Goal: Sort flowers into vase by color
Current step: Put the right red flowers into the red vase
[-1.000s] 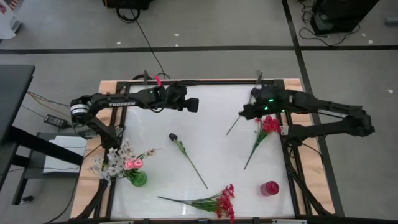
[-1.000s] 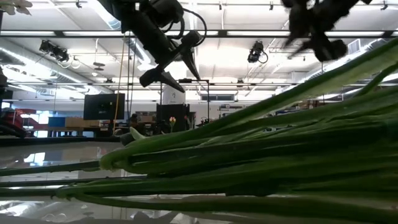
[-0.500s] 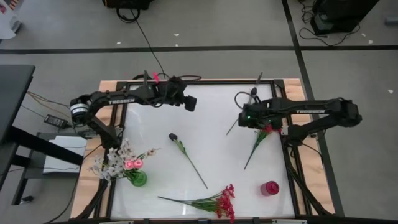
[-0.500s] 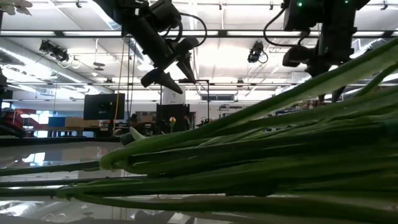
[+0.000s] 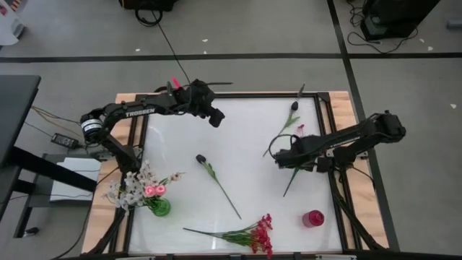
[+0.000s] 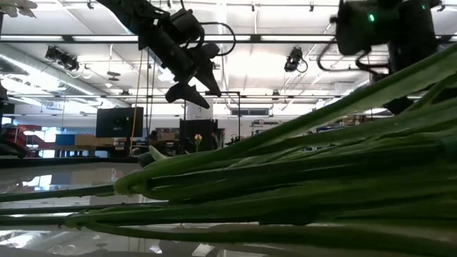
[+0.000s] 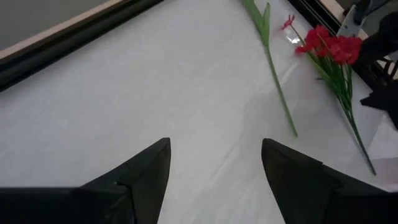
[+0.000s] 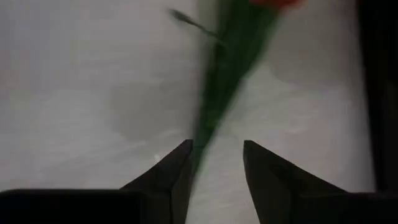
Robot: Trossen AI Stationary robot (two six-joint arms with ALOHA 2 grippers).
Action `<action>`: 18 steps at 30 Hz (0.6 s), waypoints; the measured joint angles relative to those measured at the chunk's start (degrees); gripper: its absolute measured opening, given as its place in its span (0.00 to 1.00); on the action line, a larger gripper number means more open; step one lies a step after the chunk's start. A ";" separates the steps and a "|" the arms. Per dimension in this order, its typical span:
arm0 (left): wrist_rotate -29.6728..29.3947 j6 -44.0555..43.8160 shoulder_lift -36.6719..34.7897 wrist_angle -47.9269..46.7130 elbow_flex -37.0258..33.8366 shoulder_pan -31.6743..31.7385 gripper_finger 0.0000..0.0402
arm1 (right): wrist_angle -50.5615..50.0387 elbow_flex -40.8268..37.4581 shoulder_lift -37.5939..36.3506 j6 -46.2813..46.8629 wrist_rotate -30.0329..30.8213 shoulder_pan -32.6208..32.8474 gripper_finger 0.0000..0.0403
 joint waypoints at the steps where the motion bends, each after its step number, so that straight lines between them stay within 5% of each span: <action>1: 0.78 0.04 0.00 0.00 0.00 0.58 0.64 | 0.39 -0.98 0.44 1.46 -1.21 0.24 0.41; 10: 6.74 2.64 0.00 -0.02 0.00 4.12 0.64 | 6.86 -6.11 0.70 8.16 1.91 -0.19 0.56; 18: 7.37 2.62 0.00 -1.91 0.00 4.35 0.64 | 10.82 -6.47 1.02 5.87 3.20 -2.67 0.57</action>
